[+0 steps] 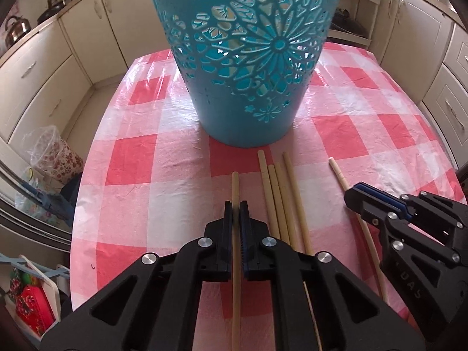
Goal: Organize utensils
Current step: 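Close the left gripper on a wooden stick beside the bundle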
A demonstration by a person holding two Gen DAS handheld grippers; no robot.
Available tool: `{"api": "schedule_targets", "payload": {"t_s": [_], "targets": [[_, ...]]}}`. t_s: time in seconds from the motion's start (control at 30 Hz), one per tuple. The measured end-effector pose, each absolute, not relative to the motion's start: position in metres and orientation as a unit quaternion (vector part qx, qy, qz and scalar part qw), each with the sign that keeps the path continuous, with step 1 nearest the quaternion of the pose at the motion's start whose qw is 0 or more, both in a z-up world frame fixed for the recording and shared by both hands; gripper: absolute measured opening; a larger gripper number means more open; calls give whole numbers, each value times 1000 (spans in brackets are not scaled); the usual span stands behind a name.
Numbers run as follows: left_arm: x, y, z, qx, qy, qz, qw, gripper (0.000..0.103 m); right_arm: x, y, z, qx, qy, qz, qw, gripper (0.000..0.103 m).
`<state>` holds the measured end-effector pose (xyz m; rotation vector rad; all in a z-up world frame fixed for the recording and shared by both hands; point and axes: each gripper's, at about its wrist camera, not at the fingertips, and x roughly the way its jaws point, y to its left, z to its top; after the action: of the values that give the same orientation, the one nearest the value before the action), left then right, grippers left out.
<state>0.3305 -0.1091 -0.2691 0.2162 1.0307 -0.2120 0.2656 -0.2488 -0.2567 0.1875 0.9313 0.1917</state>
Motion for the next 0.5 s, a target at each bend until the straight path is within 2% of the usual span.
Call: {"api": "schedule_targets", "payload": {"t_s": [0.5], "targets": [[292, -92, -223, 84, 451, -122, 880, 5, 264, -249, -257, 93, 446, 96, 885, 10]]}}
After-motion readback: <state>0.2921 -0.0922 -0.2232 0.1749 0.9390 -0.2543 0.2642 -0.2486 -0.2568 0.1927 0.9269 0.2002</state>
